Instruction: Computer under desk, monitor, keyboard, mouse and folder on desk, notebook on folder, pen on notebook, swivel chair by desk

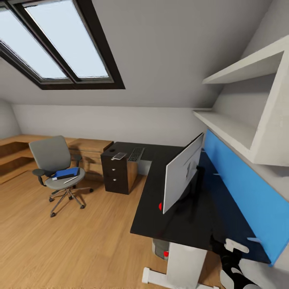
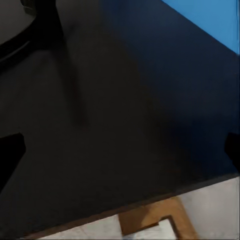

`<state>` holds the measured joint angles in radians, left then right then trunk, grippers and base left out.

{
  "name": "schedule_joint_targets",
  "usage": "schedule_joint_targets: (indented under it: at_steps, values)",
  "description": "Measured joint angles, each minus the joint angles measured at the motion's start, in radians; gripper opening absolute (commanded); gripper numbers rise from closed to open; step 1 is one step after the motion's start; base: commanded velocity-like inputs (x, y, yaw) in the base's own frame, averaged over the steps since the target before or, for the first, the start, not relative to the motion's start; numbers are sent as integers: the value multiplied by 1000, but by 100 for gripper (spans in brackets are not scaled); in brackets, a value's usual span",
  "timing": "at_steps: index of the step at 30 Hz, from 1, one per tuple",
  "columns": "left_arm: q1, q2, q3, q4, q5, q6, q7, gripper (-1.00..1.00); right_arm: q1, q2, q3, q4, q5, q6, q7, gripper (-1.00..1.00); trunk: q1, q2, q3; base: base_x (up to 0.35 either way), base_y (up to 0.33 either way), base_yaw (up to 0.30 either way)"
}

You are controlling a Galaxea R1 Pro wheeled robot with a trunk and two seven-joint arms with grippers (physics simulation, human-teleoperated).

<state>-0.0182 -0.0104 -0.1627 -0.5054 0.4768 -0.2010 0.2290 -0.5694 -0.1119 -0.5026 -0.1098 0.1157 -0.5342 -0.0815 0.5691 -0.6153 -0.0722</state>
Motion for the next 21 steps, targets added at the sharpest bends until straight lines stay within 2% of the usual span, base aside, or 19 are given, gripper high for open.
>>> schedule_joint_targets:
  at_steps: [7,16,21]
  values:
    - [0,0,-1,7,1,-17,0,100,1,8,1,79,3,-1,1,100,0,0,0,-333,0,0]
    - [0,0,-1,9,2,-23,-4,100,11,58,3,120,12,-33,3,100,0,0,0,-336,64,0]
    - [0,1,0,10,3,-24,-22,100,30,81,3,123,38,-55,4,100,0,0,0,-318,168,0]
